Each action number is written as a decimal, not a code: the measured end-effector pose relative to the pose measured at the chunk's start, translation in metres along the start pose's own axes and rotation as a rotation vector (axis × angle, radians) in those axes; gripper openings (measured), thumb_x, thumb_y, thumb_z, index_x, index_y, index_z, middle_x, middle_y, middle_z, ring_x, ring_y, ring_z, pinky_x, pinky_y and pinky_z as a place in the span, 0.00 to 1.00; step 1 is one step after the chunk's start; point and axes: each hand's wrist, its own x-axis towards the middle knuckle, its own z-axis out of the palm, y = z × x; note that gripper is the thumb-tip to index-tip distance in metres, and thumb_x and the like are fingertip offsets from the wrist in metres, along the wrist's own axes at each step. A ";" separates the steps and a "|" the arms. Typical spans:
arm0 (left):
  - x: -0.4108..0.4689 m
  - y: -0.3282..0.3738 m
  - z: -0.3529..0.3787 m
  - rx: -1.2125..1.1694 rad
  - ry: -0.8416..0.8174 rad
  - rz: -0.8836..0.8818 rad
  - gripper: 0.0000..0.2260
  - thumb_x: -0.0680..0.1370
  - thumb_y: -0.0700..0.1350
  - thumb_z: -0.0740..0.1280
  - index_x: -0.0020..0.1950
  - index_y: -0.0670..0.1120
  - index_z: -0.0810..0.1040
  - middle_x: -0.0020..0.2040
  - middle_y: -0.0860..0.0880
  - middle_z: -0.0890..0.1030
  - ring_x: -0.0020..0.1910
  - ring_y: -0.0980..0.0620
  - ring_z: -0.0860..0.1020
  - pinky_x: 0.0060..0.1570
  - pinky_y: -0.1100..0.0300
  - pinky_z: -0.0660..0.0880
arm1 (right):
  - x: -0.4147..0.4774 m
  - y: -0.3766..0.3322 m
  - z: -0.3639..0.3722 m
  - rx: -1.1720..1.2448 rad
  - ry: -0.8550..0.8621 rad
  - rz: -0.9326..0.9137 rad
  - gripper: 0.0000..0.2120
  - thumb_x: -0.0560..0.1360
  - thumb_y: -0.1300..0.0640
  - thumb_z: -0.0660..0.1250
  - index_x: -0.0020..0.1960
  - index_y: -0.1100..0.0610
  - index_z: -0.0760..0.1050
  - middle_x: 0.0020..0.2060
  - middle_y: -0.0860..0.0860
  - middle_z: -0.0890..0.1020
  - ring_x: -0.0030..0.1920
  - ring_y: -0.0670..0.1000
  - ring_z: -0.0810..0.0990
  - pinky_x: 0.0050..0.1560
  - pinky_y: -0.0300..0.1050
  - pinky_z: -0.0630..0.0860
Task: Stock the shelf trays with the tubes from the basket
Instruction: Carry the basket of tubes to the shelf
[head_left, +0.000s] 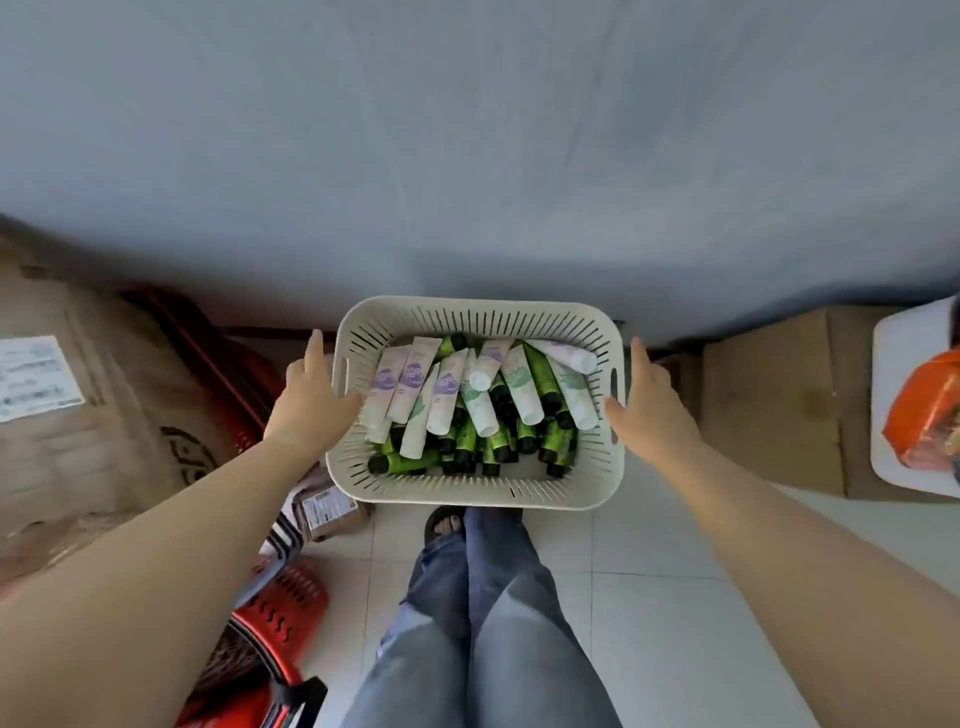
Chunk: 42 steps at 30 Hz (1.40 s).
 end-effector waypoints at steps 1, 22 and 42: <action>0.006 -0.002 0.003 0.002 -0.007 -0.005 0.37 0.76 0.49 0.64 0.77 0.54 0.43 0.74 0.38 0.59 0.53 0.38 0.78 0.45 0.49 0.75 | 0.004 0.001 0.002 0.006 0.003 0.010 0.36 0.78 0.52 0.61 0.77 0.50 0.41 0.70 0.59 0.63 0.62 0.61 0.72 0.55 0.54 0.72; 0.049 -0.014 0.037 -0.052 -0.076 -0.088 0.36 0.74 0.30 0.61 0.74 0.53 0.49 0.37 0.43 0.78 0.32 0.43 0.79 0.30 0.50 0.77 | 0.036 0.015 0.028 0.132 -0.005 -0.045 0.35 0.79 0.62 0.55 0.77 0.49 0.37 0.64 0.56 0.72 0.51 0.56 0.78 0.49 0.52 0.76; -0.009 0.058 0.009 0.143 -0.224 0.211 0.34 0.74 0.32 0.62 0.75 0.46 0.48 0.36 0.47 0.77 0.32 0.47 0.77 0.33 0.53 0.77 | -0.064 0.060 -0.014 0.223 0.009 0.223 0.34 0.79 0.57 0.56 0.77 0.51 0.38 0.58 0.61 0.77 0.54 0.62 0.77 0.54 0.56 0.74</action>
